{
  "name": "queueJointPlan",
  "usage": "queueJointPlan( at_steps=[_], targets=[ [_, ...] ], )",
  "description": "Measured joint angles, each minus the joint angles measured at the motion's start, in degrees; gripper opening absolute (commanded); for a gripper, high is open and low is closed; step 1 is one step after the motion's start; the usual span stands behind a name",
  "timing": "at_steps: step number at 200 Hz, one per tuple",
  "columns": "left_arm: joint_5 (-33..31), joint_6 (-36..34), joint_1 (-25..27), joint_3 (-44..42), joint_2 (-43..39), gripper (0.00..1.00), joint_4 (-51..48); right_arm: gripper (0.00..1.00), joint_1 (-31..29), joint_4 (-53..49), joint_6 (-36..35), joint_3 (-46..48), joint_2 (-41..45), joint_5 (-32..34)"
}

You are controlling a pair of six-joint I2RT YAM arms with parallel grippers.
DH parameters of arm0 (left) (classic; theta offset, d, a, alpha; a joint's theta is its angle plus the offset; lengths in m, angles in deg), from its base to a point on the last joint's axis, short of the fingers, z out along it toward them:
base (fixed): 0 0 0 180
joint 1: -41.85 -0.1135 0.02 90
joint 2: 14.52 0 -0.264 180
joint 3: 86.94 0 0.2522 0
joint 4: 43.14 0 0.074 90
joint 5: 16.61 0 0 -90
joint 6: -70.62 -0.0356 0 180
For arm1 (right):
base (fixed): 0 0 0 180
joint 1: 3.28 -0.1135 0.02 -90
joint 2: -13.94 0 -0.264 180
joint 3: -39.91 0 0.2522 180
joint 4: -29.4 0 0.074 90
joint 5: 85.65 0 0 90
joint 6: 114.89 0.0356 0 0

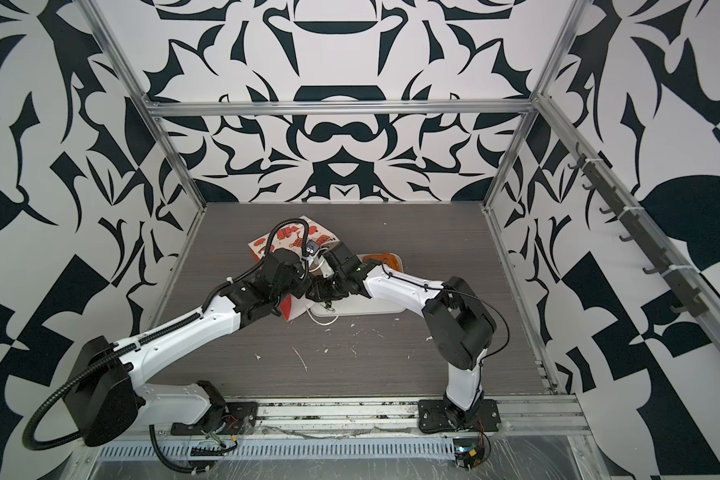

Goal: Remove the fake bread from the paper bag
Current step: 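Close the tongs on the yellow bread inside the bag with the right gripper, then pull the yellow bread out of the bag with the right gripper's tongs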

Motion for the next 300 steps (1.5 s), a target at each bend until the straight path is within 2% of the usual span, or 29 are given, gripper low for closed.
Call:
queueJointPlan(
  at_steps=[71,108,185,300],
  targets=[
    [-0.02,-0.02,0.0,-0.02,0.0,0.0,0.15,0.26,0.35,0.39,1.01,-0.13,-0.55,-0.46],
    [0.02,0.0,0.0,-0.02,0.0,0.0,0.61,0.25,0.74,0.87,0.98,1.64,1.25,0.46],
    [-0.28,-0.02,0.13,-0.02,0.37,0.0,2.23,0.25,3.58,0.94,1.38,9.81,12.63,2.12],
    [-5.29,0.0,0.17,-0.02,4.48,0.0,7.04,0.24,7.41,-0.35,2.89,19.21,24.92,-3.67]
  ],
)
